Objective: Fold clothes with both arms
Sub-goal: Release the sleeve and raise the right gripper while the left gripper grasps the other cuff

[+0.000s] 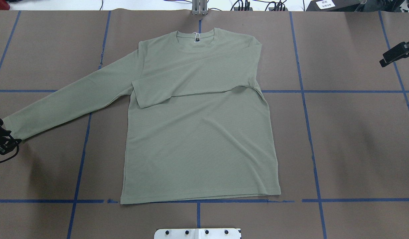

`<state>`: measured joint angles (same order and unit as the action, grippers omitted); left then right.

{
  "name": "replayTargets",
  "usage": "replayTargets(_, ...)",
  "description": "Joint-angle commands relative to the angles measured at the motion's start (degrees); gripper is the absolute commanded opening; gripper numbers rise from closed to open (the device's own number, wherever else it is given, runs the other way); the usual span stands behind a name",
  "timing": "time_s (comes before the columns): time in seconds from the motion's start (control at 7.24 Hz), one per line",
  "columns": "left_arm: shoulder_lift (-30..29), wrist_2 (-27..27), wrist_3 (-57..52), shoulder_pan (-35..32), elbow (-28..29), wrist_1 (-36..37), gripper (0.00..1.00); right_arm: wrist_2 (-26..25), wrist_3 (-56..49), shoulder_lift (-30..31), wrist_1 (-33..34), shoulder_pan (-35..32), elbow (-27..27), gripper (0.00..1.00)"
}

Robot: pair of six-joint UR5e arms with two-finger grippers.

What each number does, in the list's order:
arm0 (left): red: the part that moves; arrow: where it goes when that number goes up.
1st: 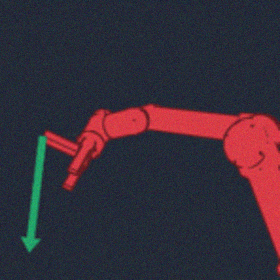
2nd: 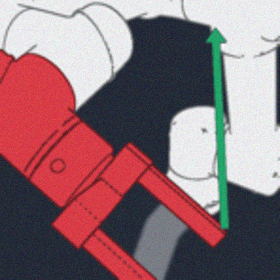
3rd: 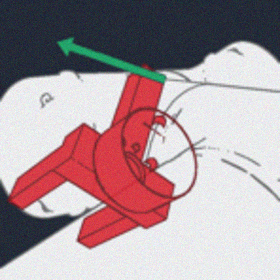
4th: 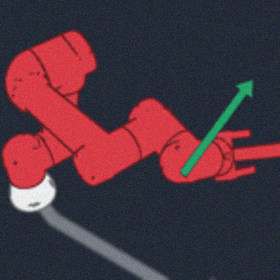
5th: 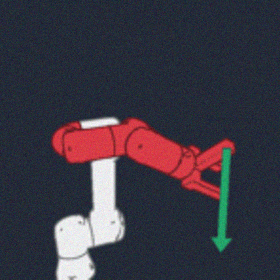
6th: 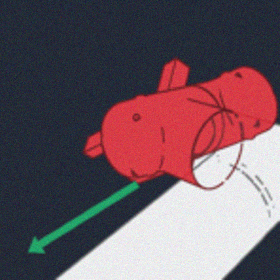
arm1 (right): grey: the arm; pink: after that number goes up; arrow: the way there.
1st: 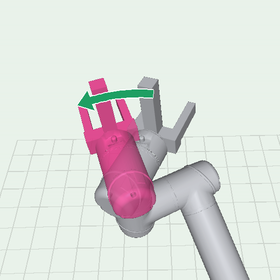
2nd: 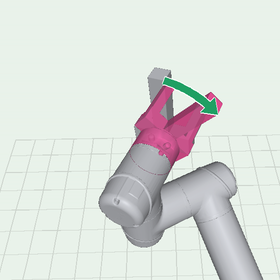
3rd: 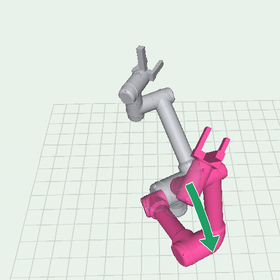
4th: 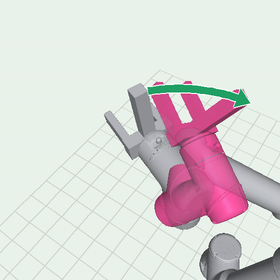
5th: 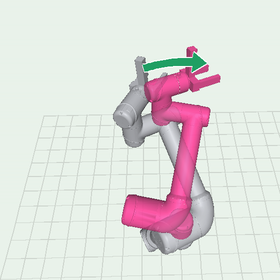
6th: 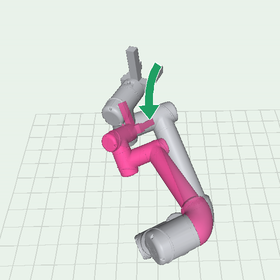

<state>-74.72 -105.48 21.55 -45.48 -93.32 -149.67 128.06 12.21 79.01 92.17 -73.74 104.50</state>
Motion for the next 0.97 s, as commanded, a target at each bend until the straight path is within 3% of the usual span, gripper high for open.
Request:
replayTargets(0.0,0.1,0.0,0.0,0.0,0.1,0.1,0.53,-0.1,0.0,0.0,0.0,0.0,0.0,1.0)
replayTargets(0.28,0.1,0.0,-2.8,0.3,1.2,0.0,0.53,-0.1,0.0,0.1,0.0,0.0,0.0,1.0)
replayTargets(0.41,0.1,0.0,-3.9,0.3,1.3,-0.1,0.36,-0.1,0.0,0.0,-0.1,0.0,0.1,1.0)
replayTargets(0.55,0.1,0.0,-4.1,0.3,1.0,-0.1,0.09,0.0,0.0,0.0,-0.1,0.0,0.1,1.0)
replayTargets(0.69,0.0,0.0,-4.1,0.3,0.8,-0.2,0.0,-0.1,0.0,0.0,0.0,0.0,0.1,1.0)
replayTargets(0.83,0.1,0.0,-4.1,0.0,0.7,-1.3,0.0,-0.1,0.0,0.0,-0.1,0.0,0.1,1.0)
